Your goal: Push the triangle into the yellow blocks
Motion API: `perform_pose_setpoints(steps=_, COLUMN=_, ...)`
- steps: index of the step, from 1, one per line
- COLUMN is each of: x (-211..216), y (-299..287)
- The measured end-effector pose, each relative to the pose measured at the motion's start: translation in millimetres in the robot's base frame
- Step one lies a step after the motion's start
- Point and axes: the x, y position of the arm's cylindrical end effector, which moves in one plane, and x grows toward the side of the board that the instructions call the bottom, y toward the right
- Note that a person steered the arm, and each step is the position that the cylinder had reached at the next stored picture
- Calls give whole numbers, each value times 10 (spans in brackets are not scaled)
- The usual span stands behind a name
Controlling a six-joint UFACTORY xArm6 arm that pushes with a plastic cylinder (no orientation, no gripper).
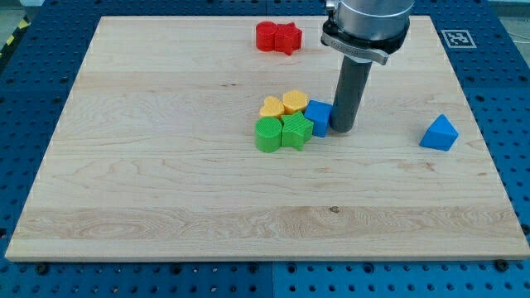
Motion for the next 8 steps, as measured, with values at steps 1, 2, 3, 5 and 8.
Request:
perform_pose_setpoints(steps=1, x=0, y=8)
perform_pose_setpoints(steps=2, x=-47, y=748)
perform_pose_setpoints(steps=3, x=-47, y=935)
perform_pose_setpoints(steps=5, x=164, y=1048)
perform_pose_setpoints(steps=8, x=1042, y=1465)
